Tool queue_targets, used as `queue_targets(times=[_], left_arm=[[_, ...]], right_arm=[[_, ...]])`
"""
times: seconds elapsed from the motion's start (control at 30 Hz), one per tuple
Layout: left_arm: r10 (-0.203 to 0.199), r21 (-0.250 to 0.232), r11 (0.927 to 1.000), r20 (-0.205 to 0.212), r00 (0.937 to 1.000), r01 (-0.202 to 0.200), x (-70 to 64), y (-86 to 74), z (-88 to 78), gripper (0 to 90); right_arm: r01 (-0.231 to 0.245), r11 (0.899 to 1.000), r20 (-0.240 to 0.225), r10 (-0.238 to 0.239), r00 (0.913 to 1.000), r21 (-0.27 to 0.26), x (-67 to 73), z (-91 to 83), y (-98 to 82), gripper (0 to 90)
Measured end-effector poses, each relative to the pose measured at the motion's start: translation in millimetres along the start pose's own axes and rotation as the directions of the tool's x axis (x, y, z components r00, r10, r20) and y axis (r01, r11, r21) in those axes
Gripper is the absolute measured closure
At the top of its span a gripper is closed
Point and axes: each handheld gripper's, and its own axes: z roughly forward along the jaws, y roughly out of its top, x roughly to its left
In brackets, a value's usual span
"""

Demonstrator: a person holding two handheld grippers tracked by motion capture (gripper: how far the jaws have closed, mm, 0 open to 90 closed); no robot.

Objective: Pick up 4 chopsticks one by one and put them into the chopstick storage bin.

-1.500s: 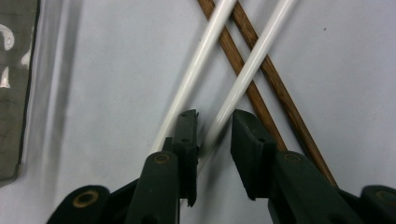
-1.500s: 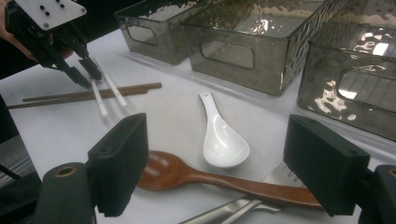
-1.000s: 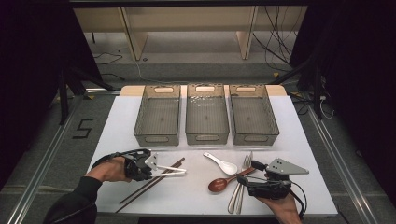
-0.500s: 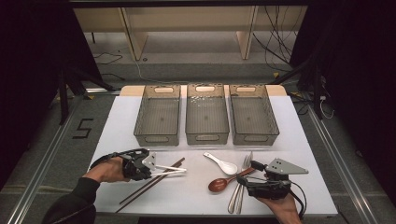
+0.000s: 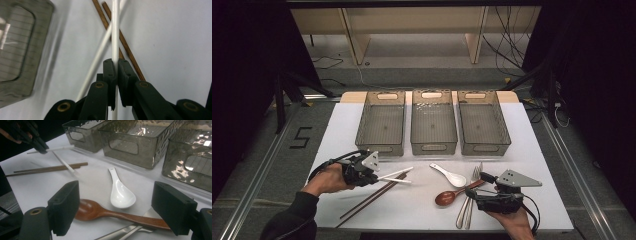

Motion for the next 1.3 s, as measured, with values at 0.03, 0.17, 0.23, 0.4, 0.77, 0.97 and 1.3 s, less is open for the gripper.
queue_targets(times=[0.03,0.17,0.23,0.4,0.77,0.97,1.3], left_arm=[[-0.014,-0.019,0.9997,-0.002,0.9999,0.014,1.9,1.3,-2.7,84.7],[-0.078,-0.071,0.9945,-0.024,0.9967,0.076,7.5,6.4,-9.2,84.7],[-0.123,-0.098,0.9880,-0.035,0.9918,0.119,10.3,7.9,-12.3,84.7],[-0.218,-0.175,0.9630,-0.058,0.9742,0.205,18.6,9.0,-22.5,84.7],[-0.354,-0.237,0.9144,-0.075,0.9322,0.328,29.8,11.8,-21.8,84.7],[-0.395,-0.257,0.8947,-0.075,0.9154,0.365,37.0,12.5,-23.6,84.7],[-0.429,-0.282,0.8777,-0.100,0.8980,0.388,55.5,21.7,-30.4,84.7]], right_arm=[[-0.001,1.000,0.000,0.001,1.0000,0.000,0.0,0.1,-0.1,23.5],[0.000,1.000,0.000,0.000,1.0000,-0.002,0.3,0.1,-0.2,23.4],[-0.002,1.000,0.000,0.002,1.0000,-0.006,0.4,-0.5,0.1,23.5],[0.000,1.000,0.000,0.000,1.0000,-0.017,0.4,-1.1,0.1,23.3],[0.003,1.000,-0.002,-0.004,1.0000,-0.026,0.8,-1.7,0.3,23.2],[0.001,1.000,0.001,-0.001,1.0000,-0.030,0.3,-2.1,0.4,23.2],[-0.006,0.999,0.001,0.006,1.0000,-0.032,-0.4,-2.2,0.4,23.2]])
